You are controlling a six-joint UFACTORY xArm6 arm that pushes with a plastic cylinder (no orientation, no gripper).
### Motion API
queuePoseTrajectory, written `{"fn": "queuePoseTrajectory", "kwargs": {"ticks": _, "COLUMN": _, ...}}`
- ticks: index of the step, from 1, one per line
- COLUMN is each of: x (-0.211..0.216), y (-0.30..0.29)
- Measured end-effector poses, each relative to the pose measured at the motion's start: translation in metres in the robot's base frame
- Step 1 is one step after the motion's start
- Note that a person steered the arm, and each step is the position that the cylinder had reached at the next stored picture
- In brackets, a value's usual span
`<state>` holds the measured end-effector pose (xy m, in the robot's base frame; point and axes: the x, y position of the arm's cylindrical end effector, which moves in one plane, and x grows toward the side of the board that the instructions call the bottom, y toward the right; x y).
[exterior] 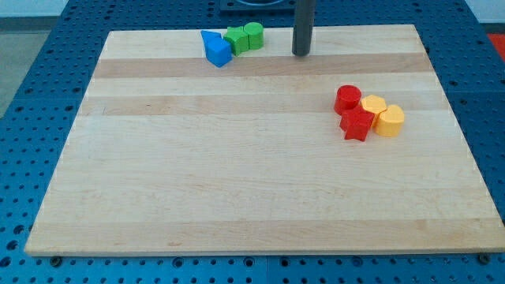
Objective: Push the green star into the blue cube
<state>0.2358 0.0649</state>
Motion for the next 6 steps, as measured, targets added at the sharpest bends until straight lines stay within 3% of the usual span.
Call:
{"fn": "queuePoseTrajectory", "kwargs": {"ticks": 1, "x": -0.043, "y": -0.029}}
{"fn": "queuePoseTrajectory", "kwargs": {"ticks": 2, "x": -0.031, "y": -0.076}}
{"fn": "queuePoseTrajectory", "kwargs": {"ticks": 4, "x": 0.052, "y": -0.188}}
{"fn": "queuePoseTrajectory", "kwargs": {"ticks": 6, "x": 0.076, "y": -0.217}}
